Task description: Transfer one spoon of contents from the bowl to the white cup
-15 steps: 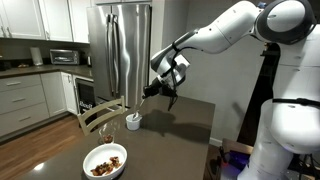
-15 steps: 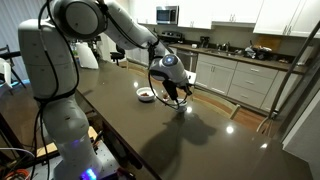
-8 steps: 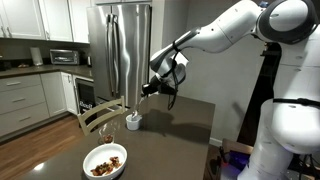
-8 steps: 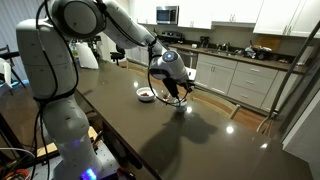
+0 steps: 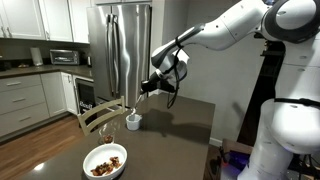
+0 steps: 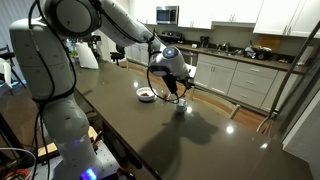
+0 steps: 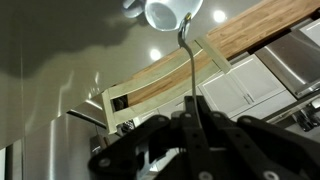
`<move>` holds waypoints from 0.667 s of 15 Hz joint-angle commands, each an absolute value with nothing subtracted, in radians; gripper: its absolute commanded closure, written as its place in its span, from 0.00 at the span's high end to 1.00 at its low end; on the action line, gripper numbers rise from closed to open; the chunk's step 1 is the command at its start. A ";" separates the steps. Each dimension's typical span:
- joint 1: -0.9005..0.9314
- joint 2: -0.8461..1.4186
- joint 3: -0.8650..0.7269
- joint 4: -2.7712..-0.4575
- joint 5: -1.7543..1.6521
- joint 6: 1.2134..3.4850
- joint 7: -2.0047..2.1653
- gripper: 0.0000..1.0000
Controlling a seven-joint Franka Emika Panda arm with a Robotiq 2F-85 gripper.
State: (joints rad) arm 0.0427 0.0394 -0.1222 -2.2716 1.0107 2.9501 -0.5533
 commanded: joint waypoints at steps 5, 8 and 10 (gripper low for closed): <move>0.041 -0.054 -0.130 -2.293 1.026 2.730 -0.500 0.03; 0.044 -0.062 -0.129 -2.289 1.049 2.665 -0.507 0.03; 0.047 -0.062 -0.127 -2.287 1.060 2.635 -0.511 0.03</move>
